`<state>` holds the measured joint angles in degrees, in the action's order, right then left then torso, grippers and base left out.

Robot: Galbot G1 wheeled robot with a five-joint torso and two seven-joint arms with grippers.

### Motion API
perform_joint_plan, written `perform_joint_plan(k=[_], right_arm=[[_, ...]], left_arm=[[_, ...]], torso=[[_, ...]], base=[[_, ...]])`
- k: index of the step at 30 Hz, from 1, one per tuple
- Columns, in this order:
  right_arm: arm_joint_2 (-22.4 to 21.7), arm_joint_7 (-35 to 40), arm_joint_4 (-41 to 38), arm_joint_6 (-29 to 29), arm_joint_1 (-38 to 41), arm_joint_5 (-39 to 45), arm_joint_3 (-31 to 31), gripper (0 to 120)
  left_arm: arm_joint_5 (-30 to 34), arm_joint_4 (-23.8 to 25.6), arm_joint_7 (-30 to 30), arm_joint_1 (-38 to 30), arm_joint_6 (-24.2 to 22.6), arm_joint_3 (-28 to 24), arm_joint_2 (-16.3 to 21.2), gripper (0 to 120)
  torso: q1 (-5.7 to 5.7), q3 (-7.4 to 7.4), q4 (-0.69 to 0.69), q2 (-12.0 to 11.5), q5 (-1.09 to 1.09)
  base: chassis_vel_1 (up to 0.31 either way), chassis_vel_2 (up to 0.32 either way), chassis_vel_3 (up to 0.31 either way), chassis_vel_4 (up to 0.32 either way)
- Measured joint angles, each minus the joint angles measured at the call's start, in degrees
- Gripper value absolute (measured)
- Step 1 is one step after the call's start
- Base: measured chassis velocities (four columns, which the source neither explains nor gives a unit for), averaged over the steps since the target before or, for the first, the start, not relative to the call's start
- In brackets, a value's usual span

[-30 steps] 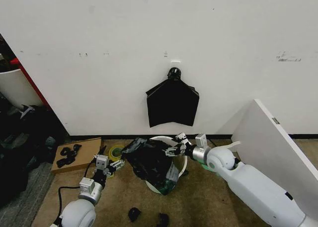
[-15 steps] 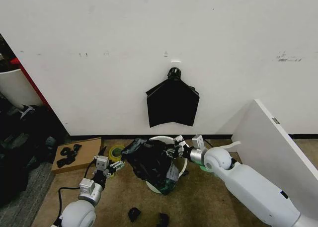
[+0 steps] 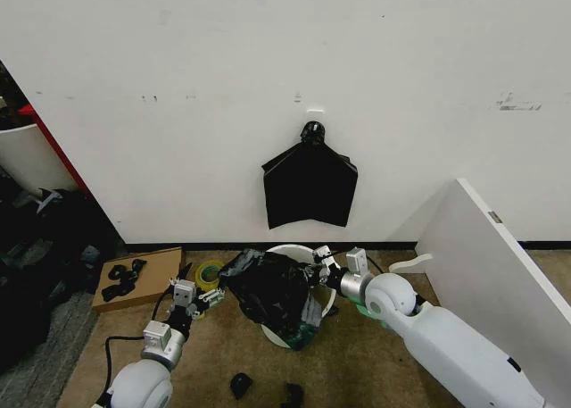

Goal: Place the garbage bag over the trash bin.

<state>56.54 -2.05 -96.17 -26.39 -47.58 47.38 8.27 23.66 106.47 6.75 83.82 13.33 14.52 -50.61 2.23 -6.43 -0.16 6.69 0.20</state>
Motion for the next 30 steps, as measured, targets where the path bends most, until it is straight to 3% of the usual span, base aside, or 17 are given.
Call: perform_joint_plan(k=[5, 10, 18, 25, 30], right_arm=[[-0.03, 2.91, -0.58, -0.70, -0.84, 0.75, -0.85, 0], [-0.29, 4.16, -1.05, -0.88, -3.41, 0.94, -3.84, 0], [0.12, 5.54, -0.54, -0.83, -4.91, 0.75, -5.29, 0], [0.39, 8.24, -4.20, -1.22, -6.33, 3.55, -6.51, 0], [2.25, 16.32, -10.21, -3.40, -7.66, 8.23, -6.87, 0]], left_arm=[[0.88, 1.43, -6.84, 2.80, 5.72, 1.40, 3.43, 100], [3.32, 1.47, -9.73, 2.16, 9.14, 1.93, 5.72, 100], [7.22, 0.13, -16.05, 2.22, 16.24, 2.61, 7.80, 100], [8.49, 0.37, -15.01, 2.88, 16.52, 2.79, 7.27, 100], [10.38, 4.89, -13.13, 4.17, 14.33, 2.46, 6.75, 100]], torso=[[0.00, 0.00, 0.03, 0.00, 0.00], [0.00, 0.00, -0.04, 0.00, 0.00], [0.00, 0.00, 0.01, 0.00, 0.00], [0.00, 0.00, 0.01, 0.00, 0.00], [0.00, 0.00, 0.01, 0.00, -0.01]], base=[[0.000, 0.000, 0.000, 0.000], [0.000, 0.000, 0.000, 0.000], [0.000, 0.000, 0.000, 0.000], [0.000, 0.000, 0.000, 0.000], [0.000, 0.000, 0.000, 0.000]])
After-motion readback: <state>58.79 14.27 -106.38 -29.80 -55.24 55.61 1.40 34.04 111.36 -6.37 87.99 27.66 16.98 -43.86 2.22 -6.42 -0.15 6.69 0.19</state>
